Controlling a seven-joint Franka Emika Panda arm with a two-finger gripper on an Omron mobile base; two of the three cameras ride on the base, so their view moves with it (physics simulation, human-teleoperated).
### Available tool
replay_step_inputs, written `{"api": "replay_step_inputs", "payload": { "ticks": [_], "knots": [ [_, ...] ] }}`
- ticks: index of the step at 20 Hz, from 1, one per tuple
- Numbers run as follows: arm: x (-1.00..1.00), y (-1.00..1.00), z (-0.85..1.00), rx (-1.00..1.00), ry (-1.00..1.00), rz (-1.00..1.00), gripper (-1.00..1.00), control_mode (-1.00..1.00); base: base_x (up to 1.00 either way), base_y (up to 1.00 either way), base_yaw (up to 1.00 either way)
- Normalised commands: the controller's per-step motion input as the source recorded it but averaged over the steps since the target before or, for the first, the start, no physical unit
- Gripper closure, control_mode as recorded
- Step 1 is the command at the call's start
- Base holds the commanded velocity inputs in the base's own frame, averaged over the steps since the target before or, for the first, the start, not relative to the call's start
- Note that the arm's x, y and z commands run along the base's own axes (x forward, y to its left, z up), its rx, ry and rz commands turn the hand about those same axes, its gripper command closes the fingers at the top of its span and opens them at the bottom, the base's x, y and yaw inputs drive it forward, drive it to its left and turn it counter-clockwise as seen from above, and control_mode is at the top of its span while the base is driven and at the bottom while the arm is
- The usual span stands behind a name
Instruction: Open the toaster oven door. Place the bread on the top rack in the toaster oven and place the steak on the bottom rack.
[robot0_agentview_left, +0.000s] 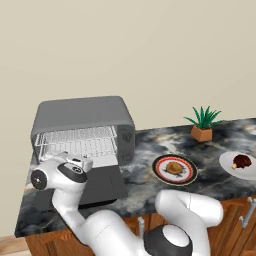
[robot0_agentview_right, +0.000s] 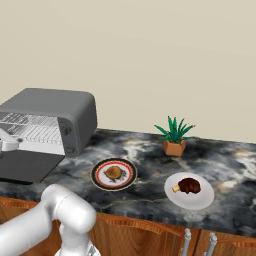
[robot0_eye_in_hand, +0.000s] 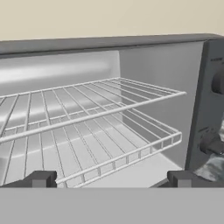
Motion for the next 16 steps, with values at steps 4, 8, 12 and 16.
{"api": "replay_step_inputs", "payload": {
  "ticks": [4, 8, 12, 16],
  "knots": [
    [0.23, 0.0, -0.1, 0.01, 0.0, 0.0, -1.0, -1.0, 0.0, 0.0, 0.0],
    [0.25, 0.0, -0.09, 0.01, 0.0, 0.0, -1.0, -1.0, 0.0, 0.0, 0.0],
    [0.26, 0.0, 0.0, 0.02, 0.05, 0.0, -1.0, -1.0, 0.0, 0.0, 0.0],
    [0.27, 0.0, -0.05, 0.01, 0.06, 0.0, -1.0, -1.0, 0.0, 0.0, 0.0]
  ]
}}
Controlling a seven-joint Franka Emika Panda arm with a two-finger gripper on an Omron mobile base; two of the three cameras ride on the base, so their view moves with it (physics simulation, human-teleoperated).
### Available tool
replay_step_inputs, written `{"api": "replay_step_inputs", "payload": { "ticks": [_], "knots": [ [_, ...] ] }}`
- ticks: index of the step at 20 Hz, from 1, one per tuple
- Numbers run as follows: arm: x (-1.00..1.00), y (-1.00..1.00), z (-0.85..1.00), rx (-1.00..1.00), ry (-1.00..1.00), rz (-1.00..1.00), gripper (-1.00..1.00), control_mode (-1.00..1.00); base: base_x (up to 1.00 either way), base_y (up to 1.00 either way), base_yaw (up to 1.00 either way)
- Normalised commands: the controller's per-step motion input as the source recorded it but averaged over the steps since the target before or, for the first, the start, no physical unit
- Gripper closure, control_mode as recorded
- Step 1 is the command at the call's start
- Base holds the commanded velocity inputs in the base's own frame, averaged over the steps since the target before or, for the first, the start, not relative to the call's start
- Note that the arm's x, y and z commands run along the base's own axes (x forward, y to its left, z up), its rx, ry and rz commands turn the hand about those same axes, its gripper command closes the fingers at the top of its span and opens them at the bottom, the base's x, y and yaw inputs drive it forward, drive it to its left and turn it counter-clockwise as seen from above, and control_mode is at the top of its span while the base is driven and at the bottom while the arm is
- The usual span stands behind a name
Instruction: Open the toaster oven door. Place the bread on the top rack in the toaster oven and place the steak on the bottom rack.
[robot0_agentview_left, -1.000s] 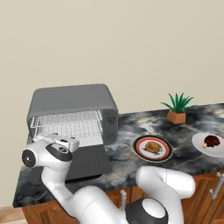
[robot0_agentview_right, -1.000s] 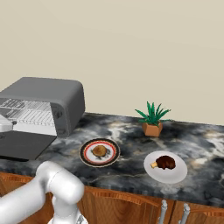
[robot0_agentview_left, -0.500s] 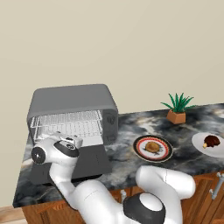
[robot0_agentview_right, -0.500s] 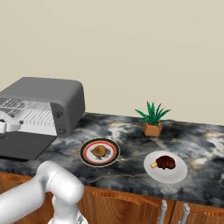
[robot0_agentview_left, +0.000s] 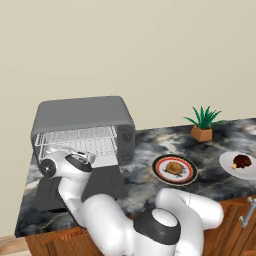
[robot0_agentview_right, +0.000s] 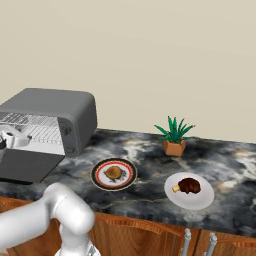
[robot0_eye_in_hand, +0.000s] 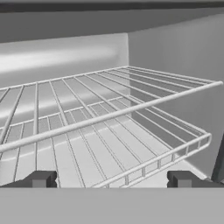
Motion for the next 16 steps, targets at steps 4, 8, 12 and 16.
{"api": "replay_step_inputs", "payload": {
  "ticks": [4, 8, 12, 16],
  "knots": [
    [0.21, 0.05, -0.13, 0.01, 0.06, 0.0, -1.0, -1.0, 0.0, 0.0, 0.0],
    [0.08, 0.09, -0.24, 0.0, 0.0, 0.0, -1.0, -1.0, 0.0, 0.0, 0.0],
    [0.1, 0.09, -0.19, 0.0, -0.01, 0.02, -1.0, -1.0, 0.0, 0.0, 0.0],
    [0.17, 0.06, -0.17, 0.0, 0.0, 0.01, -1.0, -1.0, 0.0, 0.0, 0.0]
  ]
}}
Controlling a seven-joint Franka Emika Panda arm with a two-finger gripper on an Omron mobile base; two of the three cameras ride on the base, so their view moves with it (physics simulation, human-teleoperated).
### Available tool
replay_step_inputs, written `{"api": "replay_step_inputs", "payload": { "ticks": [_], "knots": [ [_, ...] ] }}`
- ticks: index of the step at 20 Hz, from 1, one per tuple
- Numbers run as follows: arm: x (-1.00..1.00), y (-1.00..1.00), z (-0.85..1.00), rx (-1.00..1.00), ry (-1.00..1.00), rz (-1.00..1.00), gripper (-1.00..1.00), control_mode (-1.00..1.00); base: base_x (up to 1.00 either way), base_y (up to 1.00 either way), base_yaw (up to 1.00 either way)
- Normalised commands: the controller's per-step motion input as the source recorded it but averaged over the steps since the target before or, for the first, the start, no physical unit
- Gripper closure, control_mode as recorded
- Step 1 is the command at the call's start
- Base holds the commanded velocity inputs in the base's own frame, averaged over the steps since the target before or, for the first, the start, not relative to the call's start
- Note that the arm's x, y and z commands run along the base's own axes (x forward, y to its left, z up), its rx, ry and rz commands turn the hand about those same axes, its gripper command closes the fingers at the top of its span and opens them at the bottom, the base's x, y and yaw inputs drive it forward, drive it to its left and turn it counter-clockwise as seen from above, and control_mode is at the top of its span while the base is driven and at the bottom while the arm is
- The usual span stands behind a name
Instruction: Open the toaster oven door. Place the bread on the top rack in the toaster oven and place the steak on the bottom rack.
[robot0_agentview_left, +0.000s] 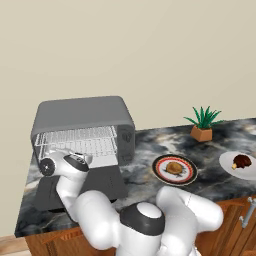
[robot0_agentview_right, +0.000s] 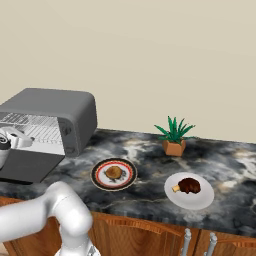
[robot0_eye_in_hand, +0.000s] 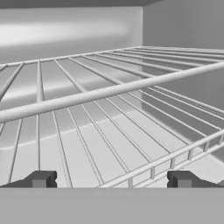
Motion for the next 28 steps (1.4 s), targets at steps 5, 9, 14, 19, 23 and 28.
{"api": "replay_step_inputs", "payload": {
  "ticks": [5, 9, 14, 19, 23, 28],
  "knots": [
    [0.15, 0.05, -0.12, -0.01, -0.01, 0.01, -1.0, -1.0, 0.0, 0.0, 0.0],
    [0.1, 0.02, -0.12, -0.06, -0.01, 0.03, -1.0, -1.0, 0.0, 0.0, 0.0],
    [0.14, 0.04, -0.05, -0.08, -0.01, 0.02, -1.0, -1.0, 0.0, 0.0, 0.0],
    [0.1, 0.0, -0.08, -0.07, 0.0, 0.0, -1.0, -1.0, 0.0, 0.0, 0.0],
    [0.03, 0.0, -0.27, -0.06, 0.0, 0.0, -1.0, -1.0, 0.0, 0.0, 0.0],
    [0.06, 0.0, -0.28, -0.04, 0.0, 0.0, -1.0, -1.0, 0.0, 0.0, 0.0]
  ]
}}
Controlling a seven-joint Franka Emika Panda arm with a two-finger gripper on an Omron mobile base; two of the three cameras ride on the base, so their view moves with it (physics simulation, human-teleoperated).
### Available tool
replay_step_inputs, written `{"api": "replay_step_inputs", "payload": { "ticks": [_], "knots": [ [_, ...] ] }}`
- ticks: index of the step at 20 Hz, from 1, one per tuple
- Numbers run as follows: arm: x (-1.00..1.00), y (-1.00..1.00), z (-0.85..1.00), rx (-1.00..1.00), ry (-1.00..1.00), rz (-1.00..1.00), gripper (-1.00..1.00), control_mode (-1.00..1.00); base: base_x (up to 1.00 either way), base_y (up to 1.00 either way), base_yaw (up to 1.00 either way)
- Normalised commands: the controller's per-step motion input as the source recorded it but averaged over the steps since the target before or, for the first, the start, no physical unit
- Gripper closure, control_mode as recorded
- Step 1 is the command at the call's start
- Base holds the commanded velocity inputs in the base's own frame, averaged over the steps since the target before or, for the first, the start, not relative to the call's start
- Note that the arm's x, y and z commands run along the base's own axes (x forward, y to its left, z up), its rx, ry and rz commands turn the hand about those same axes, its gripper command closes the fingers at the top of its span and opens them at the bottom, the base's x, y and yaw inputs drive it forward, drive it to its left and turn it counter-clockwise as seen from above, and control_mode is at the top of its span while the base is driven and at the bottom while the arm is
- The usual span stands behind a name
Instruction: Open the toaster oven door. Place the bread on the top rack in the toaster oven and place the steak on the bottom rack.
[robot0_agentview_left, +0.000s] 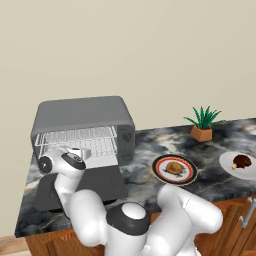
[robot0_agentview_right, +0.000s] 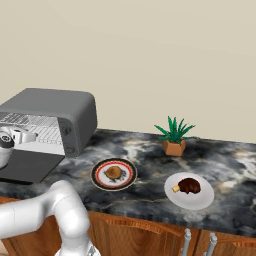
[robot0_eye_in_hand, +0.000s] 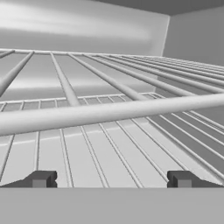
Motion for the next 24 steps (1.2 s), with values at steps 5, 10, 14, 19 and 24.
{"api": "replay_step_inputs", "payload": {
  "ticks": [5, 10, 14, 19, 24],
  "knots": [
    [0.01, 0.0, -0.34, -0.02, 0.0, 0.02, -1.0, -1.0, 0.0, 0.0, 0.0],
    [0.0, 0.01, -0.43, -0.01, 0.0, 0.03, -1.0, -1.0, 0.0, 0.0, 0.0],
    [0.0, 0.03, -0.52, -0.01, 0.03, 0.03, -1.0, -1.0, 0.0, 0.0, 0.0],
    [-0.12, 0.05, -0.57, -0.03, 0.08, 0.05, -1.0, -1.0, 0.0, 0.0, 0.0],
    [-0.3, 0.05, -0.68, -0.07, 0.11, 0.05, -1.0, -1.0, 0.0, 0.0, 0.0]
  ]
}}
